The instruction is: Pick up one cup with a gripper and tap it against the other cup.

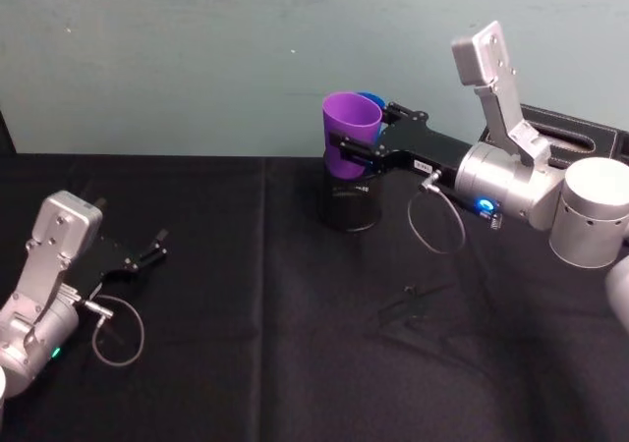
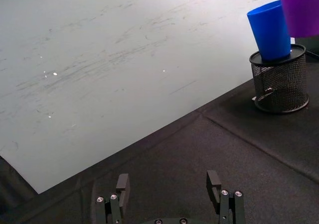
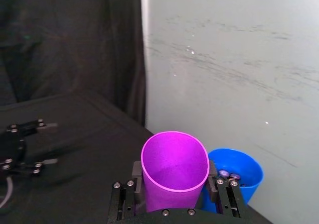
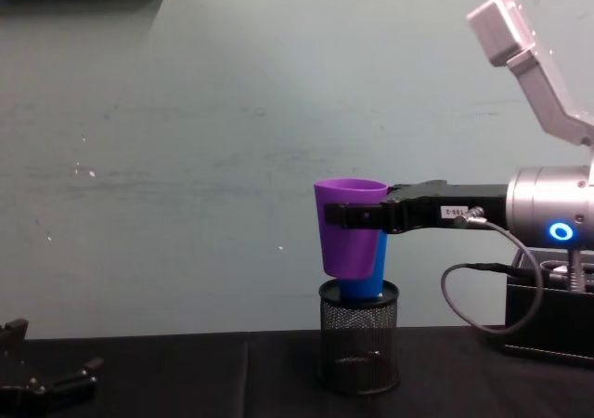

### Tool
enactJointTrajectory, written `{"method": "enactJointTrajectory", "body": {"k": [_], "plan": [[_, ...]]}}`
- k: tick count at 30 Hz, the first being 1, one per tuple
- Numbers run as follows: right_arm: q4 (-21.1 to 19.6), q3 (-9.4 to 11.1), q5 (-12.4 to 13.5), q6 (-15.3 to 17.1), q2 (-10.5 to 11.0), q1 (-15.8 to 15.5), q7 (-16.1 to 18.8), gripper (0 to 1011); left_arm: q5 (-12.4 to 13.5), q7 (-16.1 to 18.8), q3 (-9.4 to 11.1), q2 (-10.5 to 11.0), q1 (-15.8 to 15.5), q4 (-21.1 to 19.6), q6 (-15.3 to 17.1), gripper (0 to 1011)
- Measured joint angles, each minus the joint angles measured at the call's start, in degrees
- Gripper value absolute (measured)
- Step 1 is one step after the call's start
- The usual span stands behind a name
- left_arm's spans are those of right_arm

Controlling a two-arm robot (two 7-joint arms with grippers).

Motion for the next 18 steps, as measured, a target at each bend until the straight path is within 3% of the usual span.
{"method": "enactJointTrajectory", "body": {"k": [10,18], "plan": [[-7.87,-0.39,1.91,1.61,4.13,-4.03,0.68,731,0.00,0.00,0.00,0.00,0.00,0.00,0.00,1011],[-15.10,-0.58,4.00,2.16,8.79,-8.08,1.69,731,0.00,0.00,0.00,0.00,0.00,0.00,0.00,1011]]}}
